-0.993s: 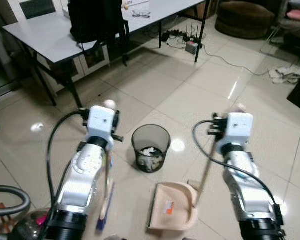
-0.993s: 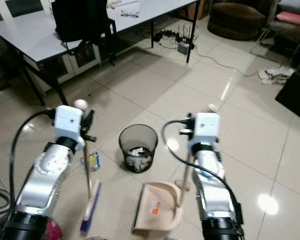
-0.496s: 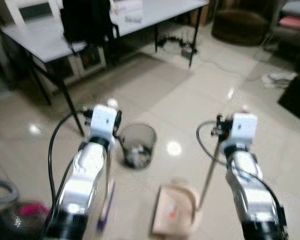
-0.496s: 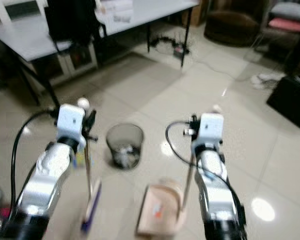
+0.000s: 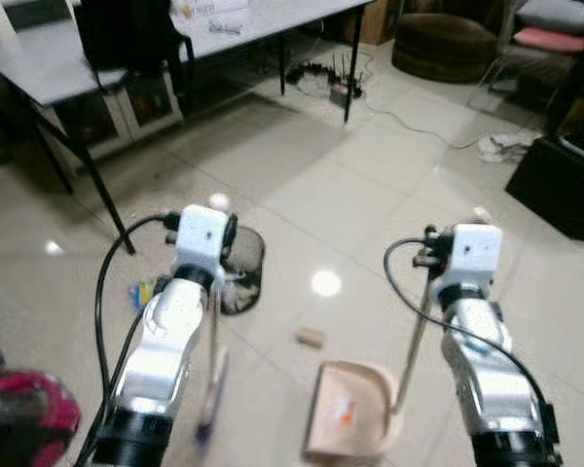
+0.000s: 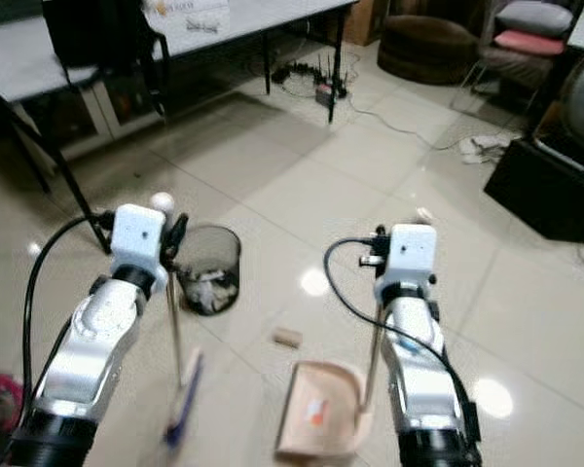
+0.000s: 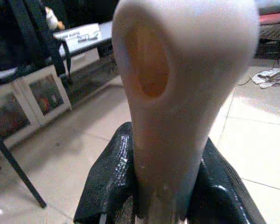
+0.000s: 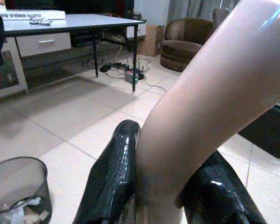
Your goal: Sweep floor
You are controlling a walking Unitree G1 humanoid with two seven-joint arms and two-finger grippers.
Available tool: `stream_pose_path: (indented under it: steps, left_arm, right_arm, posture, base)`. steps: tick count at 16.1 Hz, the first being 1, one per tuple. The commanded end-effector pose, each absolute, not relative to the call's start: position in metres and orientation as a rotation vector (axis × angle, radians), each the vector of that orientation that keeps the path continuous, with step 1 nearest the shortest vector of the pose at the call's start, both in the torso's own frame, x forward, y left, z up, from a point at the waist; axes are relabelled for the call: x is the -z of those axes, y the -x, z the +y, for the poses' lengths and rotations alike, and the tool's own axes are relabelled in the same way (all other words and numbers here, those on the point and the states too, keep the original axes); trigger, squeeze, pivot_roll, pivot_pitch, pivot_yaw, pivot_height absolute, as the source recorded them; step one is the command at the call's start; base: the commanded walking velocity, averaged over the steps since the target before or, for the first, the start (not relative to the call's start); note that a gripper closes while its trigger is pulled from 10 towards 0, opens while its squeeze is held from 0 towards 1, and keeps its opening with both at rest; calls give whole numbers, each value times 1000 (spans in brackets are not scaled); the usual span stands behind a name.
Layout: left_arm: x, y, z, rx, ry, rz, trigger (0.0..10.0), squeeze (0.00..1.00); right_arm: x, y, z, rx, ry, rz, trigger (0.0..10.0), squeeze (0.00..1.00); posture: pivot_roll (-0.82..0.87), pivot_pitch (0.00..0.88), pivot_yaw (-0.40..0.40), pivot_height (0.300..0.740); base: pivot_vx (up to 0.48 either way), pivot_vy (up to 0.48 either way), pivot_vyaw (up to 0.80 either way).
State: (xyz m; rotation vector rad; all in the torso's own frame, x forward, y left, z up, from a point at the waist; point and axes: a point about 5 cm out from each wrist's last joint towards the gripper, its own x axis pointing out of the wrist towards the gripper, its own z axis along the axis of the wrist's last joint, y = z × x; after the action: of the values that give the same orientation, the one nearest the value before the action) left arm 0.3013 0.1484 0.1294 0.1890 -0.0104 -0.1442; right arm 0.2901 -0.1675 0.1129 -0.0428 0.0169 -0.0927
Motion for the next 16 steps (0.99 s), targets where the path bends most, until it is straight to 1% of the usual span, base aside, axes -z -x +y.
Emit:
stream_pose_path:
  steps: [1, 3, 6, 10, 16]
  left_arm:
    - [-139, -305, 152, 128, -208, -48, 10000, 0]
    - [-139, -306, 151, 128, -198, -45, 10000, 0]
    - [-145, -305, 148, 140, -175, -89, 10000, 0]
    - [-145, -305, 147, 148, -169, -96, 10000, 0]
    - [-147, -307, 149, 141, -172, -108, 10000, 0]
  right_arm:
    - [-123, -293, -164, 90, 8, -26, 10000, 0]
    - [-125, -294, -164, 88, 2, -28, 10000, 0]
    - [-123, -295, -164, 91, -20, -14, 10000, 0]
    - [-123, -296, -166, 101, -20, -6, 10000, 0]
    - [-125, -297, -165, 101, -4, -25, 10000, 0]
  posture:
    - [-39, 0, 38, 740]
    - [-40, 0, 36, 740]
    - [-42, 0, 34, 740]
    - [-43, 0, 34, 740]
    - [-43, 0, 35, 740]
  base:
    - [0, 0, 0]
    - [0, 0, 0]
    - [0, 0, 0]
    - [319, 0, -763]
    - [375, 0, 0]
